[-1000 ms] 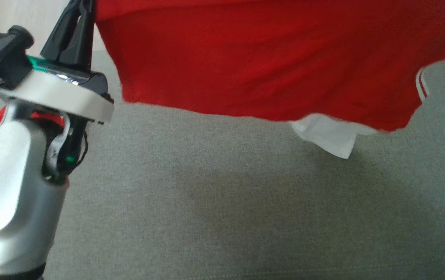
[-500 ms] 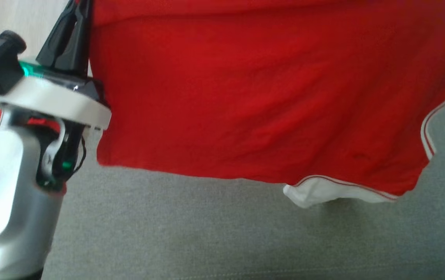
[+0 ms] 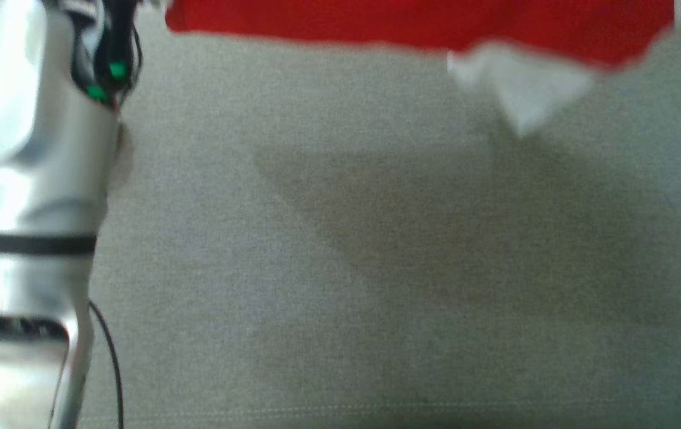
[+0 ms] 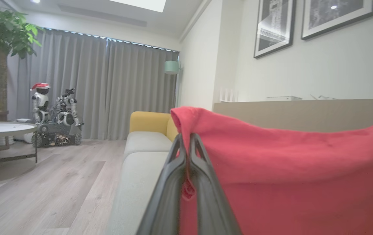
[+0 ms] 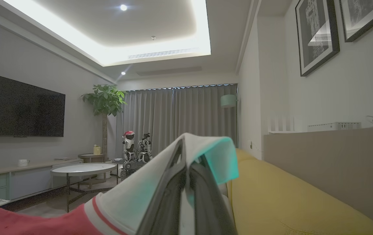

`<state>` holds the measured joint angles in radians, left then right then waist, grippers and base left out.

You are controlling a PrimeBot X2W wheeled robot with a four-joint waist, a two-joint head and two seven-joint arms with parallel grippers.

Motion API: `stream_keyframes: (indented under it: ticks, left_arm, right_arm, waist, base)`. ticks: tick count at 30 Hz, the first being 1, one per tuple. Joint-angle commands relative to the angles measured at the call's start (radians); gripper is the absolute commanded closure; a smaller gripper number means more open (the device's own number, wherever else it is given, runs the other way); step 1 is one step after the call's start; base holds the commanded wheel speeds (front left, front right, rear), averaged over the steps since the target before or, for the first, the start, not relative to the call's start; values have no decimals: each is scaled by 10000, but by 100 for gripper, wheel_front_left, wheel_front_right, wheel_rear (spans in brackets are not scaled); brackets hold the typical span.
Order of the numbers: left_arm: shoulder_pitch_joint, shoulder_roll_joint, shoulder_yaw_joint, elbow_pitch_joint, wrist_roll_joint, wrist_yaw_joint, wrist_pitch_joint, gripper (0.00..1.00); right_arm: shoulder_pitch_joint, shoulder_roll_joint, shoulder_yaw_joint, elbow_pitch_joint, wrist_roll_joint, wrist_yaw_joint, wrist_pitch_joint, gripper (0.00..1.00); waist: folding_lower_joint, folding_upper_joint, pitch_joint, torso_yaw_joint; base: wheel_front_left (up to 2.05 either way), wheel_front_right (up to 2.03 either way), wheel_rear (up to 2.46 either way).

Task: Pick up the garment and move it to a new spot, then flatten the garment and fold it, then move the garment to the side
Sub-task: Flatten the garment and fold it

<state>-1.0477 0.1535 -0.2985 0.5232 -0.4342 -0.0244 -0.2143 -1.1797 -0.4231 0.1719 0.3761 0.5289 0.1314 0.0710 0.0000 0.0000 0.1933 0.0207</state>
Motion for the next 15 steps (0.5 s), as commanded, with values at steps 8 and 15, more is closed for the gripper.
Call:
stream_keyframes:
  ticks: [8,15]
  left_arm:
    - [-1879,-311,444,3285,137,-436,-461,100]
    - [-1411,-792,462,5750,-212,-678,-472,100]
  right_arm:
    - [-1627,1127,2316,3167,745,-7,-982,100]
    - [-724,1697,3859,5079,1879,-7,-1215,100]
  waist:
    - [0,0,798,-223]
    - [0,0,1371,-378]
  base:
    - [0,0,0]
    - [0,0,0]
